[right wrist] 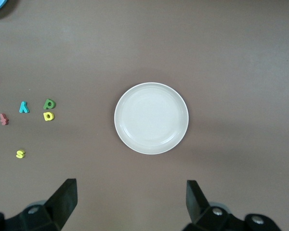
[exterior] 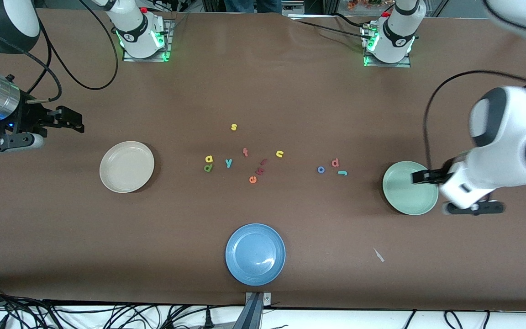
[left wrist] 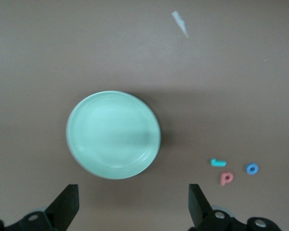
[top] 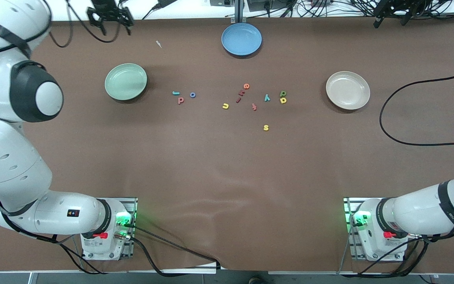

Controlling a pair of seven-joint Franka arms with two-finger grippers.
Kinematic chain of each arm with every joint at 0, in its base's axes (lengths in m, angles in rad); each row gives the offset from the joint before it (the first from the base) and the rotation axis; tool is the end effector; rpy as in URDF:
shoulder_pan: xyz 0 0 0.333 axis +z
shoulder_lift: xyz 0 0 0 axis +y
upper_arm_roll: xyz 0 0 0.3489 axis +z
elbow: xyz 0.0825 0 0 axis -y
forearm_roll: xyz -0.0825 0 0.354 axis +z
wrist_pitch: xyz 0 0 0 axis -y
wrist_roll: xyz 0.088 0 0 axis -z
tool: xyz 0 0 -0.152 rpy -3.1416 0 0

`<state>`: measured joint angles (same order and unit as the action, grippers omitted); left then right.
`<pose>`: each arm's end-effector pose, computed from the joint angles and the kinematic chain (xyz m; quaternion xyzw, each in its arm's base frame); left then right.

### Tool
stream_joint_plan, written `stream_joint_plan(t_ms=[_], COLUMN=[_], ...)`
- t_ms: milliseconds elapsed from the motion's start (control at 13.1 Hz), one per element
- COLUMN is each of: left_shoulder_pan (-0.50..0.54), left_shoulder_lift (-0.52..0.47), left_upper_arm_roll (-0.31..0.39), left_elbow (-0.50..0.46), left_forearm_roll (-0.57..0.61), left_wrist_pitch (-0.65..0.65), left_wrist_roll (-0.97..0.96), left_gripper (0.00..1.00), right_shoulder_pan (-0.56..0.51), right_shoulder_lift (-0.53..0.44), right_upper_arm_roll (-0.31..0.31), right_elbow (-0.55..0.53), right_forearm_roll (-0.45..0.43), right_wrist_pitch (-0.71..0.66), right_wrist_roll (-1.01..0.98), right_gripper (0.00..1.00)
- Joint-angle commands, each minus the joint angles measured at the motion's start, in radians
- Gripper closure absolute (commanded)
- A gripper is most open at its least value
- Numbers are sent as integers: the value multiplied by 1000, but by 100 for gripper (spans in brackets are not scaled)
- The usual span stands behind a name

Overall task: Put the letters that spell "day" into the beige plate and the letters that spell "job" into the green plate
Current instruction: 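Reach the left gripper to the cyan letter while the right gripper approaches letters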

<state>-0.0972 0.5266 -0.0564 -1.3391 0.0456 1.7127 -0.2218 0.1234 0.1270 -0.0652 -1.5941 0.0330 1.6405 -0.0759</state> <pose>0.6672 -0.0896 0.4060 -0.9966 -0.0318 0.0732 0.0219 0.5625 0.0396 0.5388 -0.9970 -0.0652 0.0400 0.0126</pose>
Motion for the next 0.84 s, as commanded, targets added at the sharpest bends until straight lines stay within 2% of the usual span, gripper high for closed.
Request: stream_joint_plan(t_ms=[0, 228, 380, 533, 761], left_shoulder_pan=[-70, -116, -130, -118, -127], left_shoulder_lift=[79, 154, 151, 139, 127], left_upper_arm_roll=[10, 6, 3, -17, -25], left_elbow=[14, -38, -141, -234, -325], left_forearm_roll=[-15, -16, -21, -146, -150], left_wrist_pitch=[69, 163, 229, 351, 398], left_wrist_roll=[-111, -238, -274, -271, -260], left_gripper=[0, 0, 0, 0, 0], right_shoulder_pan=[5, 8, 19, 38, 56], right_shoulder_lift=[11, 19, 28, 36, 54], right_upper_arm_roll=[4, 7, 8, 8, 8], right_elbow=[14, 14, 14, 16, 20], right_forearm_roll=[2, 2, 4, 4, 5], right_wrist_pitch=[-13, -13, -8, -2, 2], right_wrist_roll=[1, 7, 8, 10, 68], right_gripper=[1, 1, 1, 1, 1])
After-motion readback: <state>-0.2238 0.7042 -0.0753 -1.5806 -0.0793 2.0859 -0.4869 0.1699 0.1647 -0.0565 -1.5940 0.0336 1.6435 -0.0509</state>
